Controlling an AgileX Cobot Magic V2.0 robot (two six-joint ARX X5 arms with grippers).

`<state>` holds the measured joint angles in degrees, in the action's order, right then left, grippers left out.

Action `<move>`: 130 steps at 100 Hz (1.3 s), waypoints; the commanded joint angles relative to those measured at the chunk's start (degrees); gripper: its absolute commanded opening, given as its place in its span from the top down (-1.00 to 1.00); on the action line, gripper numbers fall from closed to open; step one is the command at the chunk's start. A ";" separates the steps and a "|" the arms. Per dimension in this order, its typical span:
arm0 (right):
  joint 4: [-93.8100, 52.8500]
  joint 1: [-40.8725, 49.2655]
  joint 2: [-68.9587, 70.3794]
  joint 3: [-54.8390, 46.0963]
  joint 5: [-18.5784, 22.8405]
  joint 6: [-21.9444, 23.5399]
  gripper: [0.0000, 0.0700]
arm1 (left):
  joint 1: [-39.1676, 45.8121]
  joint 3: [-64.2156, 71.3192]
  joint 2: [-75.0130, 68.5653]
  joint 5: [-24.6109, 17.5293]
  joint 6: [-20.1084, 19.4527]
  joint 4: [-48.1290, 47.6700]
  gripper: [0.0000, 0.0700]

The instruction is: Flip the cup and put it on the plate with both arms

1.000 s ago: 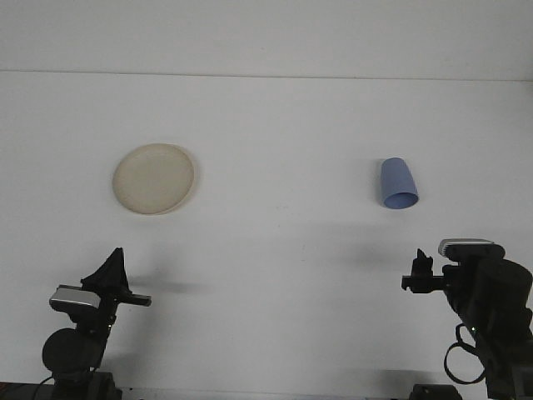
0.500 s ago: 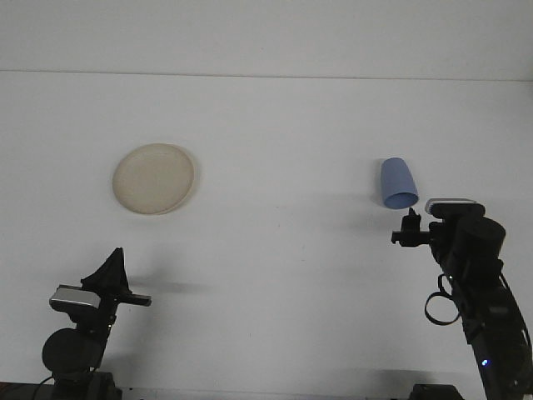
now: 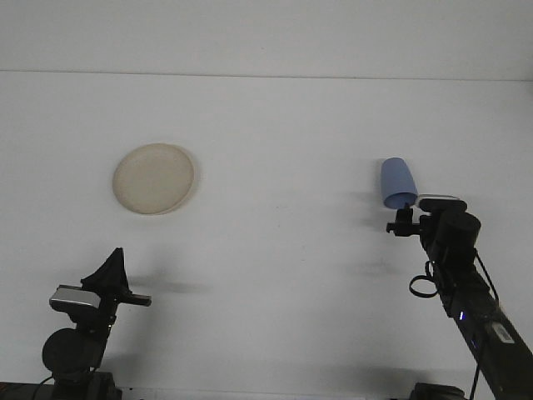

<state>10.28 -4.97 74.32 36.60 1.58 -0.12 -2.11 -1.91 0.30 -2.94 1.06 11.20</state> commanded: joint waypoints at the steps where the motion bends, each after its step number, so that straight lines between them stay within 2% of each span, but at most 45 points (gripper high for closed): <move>1: 3.15 -0.52 3.15 0.07 0.63 -1.25 -0.33 | 0.07 1.07 -0.07 0.13 0.02 0.83 0.97; 12: 8.61 -1.40 7.63 0.13 3.15 -1.27 -0.33 | 0.07 1.07 -0.07 0.13 0.04 0.83 0.97; 46: 20.11 -1.55 17.75 0.83 4.37 -1.86 -0.33 | 0.07 1.07 -0.07 0.13 0.02 0.85 0.97; 84: 23.56 -3.04 24.46 4.72 7.63 -3.28 -0.27 | 0.07 1.07 -0.07 0.13 0.04 0.83 0.97; 89: 23.63 -3.19 24.70 4.92 7.72 -3.34 -0.14 | 0.07 1.07 -0.07 0.13 0.04 0.85 0.97; 98: 23.65 -3.26 24.90 5.27 8.66 -4.15 0.22 | 0.07 1.07 -0.07 0.13 0.04 0.83 0.97; 110: 23.61 -3.26 24.90 5.38 10.25 -5.29 1.00 | 0.07 1.07 -0.07 0.13 0.02 0.83 0.97; 130: 21.84 -3.23 23.78 5.38 10.23 -5.27 1.00 | 0.07 1.07 -0.07 0.13 0.02 0.85 0.97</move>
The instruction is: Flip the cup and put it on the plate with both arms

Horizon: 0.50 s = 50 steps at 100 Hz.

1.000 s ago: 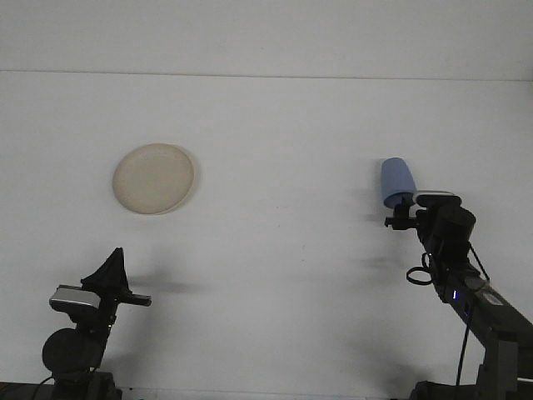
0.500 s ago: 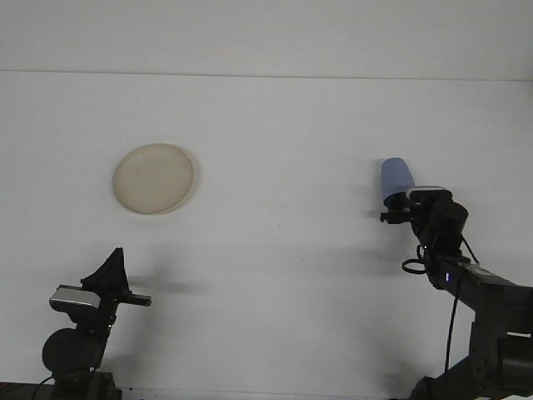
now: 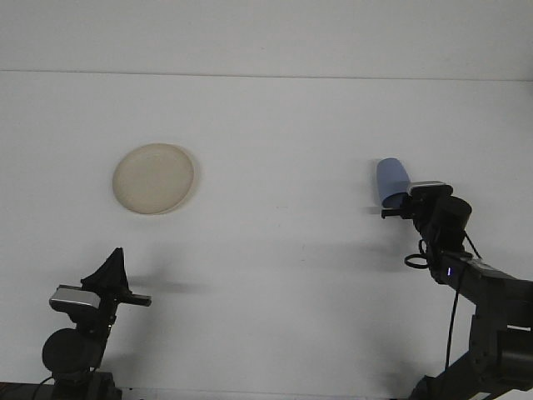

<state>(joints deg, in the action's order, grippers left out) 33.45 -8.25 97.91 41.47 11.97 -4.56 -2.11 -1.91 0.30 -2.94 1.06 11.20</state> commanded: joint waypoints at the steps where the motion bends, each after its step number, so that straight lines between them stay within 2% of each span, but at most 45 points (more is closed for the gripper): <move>1: -1.57 0.07 0.02 0.50 -0.13 -0.81 1.00 | 0.07 1.07 -0.07 0.13 0.02 0.85 0.97; 26: -13.99 1.79 -12.61 0.50 -1.14 -0.26 1.00 | 0.07 1.07 -0.07 0.13 0.02 0.85 0.97; 39: -24.13 4.15 -24.35 0.66 -4.48 4.85 1.00 | 0.07 1.07 -0.07 0.13 0.02 0.85 0.97; 50: -35.76 7.43 -34.71 2.03 -5.11 8.39 1.00 | 0.07 1.07 -0.07 0.13 0.04 0.85 0.97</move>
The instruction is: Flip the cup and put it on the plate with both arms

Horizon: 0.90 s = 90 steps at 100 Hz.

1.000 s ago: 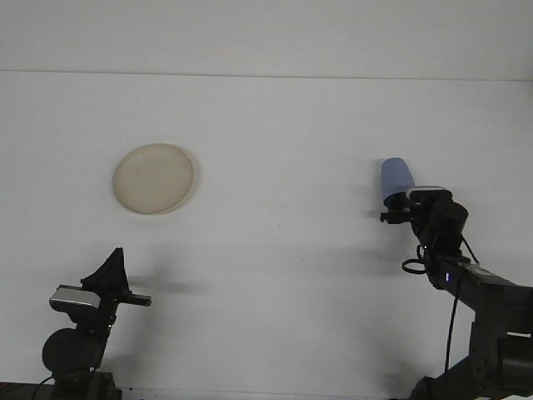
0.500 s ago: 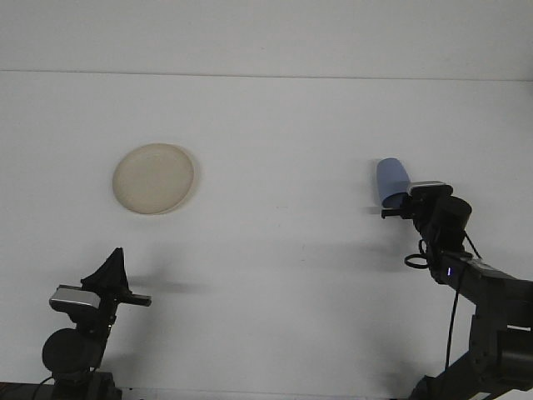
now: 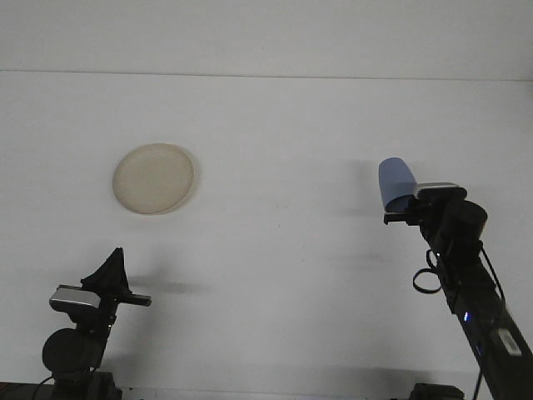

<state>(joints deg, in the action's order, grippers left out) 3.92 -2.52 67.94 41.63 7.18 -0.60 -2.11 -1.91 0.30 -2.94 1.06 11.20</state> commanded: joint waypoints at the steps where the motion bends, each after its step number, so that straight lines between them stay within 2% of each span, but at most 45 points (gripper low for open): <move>1: -7.45 2.08 -5.57 2.14 -0.46 4.83 1.00 | 0.07 1.07 -0.07 0.13 0.02 0.85 0.97; 12: -23.71 6.71 -12.48 7.74 -4.17 9.88 1.00 | 0.07 1.07 -0.07 0.13 0.02 0.83 0.97; 26: -44.92 14.12 -14.25 19.32 -9.92 12.90 1.00 | 0.07 1.07 -0.07 0.13 0.02 0.83 0.97; 33: -52.41 17.92 -13.49 24.87 -11.32 14.75 1.00 | 0.07 1.07 -0.07 0.13 0.02 0.85 0.97; 54: -70.07 28.17 -6.05 38.42 -11.50 19.91 1.00 | 0.07 1.07 -0.07 0.13 0.02 0.83 0.97; 73: -78.49 35.26 5.18 45.40 -11.41 19.76 1.00 | 0.07 1.07 -0.07 0.13 0.02 0.85 0.97; 90: -82.03 40.04 16.00 49.72 -10.05 17.29 1.00 | 0.07 1.07 -0.07 0.13 0.02 0.83 0.97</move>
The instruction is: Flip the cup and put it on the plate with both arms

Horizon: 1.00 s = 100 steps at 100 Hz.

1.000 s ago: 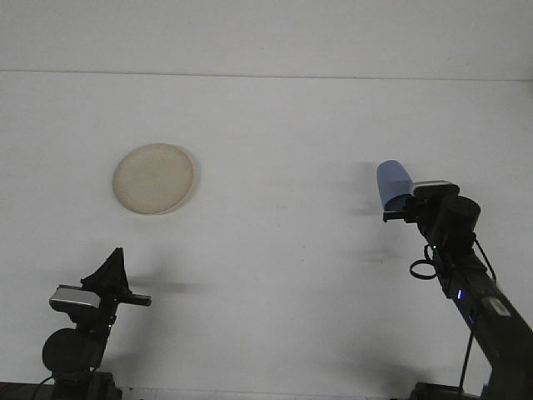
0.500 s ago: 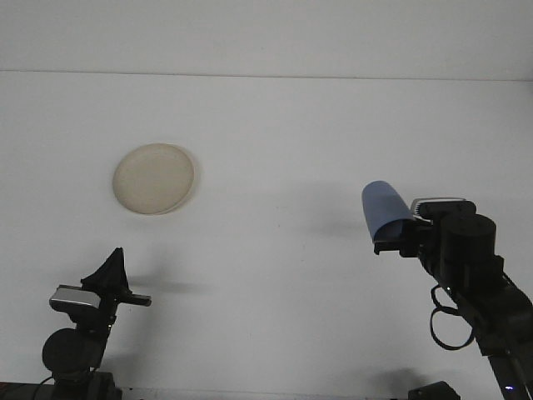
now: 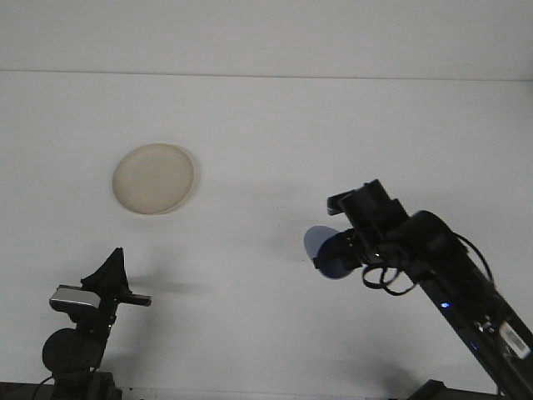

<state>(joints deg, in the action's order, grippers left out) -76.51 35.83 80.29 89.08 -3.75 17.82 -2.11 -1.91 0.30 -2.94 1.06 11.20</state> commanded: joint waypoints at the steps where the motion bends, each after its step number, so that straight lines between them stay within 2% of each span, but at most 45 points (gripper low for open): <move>1: -1.60 1.95 4.24 2.43 1.09 -1.36 1.00 | 0.07 1.07 -0.07 0.13 0.02 0.83 0.97; 25: -1.95 6.99 14.80 3.50 5.31 -4.72 1.00 | 0.07 1.07 -0.07 0.13 0.02 0.83 0.97; 48: -1.99 10.10 21.09 3.50 5.38 -7.37 1.00 | 0.07 1.07 -0.07 0.13 0.02 0.85 0.97; 81: -1.99 10.97 26.69 3.50 5.29 -8.90 0.99 | 0.07 1.07 -0.07 0.13 0.02 0.85 0.97; 91: -2.01 10.99 27.23 3.50 5.29 -9.16 0.87 | 0.07 1.07 -0.07 0.13 0.02 0.85 0.97; 96: -1.99 11.15 27.26 3.50 5.31 -9.16 0.69 | 0.07 1.07 -0.07 0.13 0.02 0.83 0.97; 100: -2.01 11.30 27.26 3.56 5.31 -9.14 0.47 | 0.07 1.07 -0.07 0.13 0.02 0.83 0.97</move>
<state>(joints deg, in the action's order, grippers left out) -76.88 46.17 105.54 91.79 1.65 9.26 -2.11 -1.91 0.30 -2.94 1.06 11.20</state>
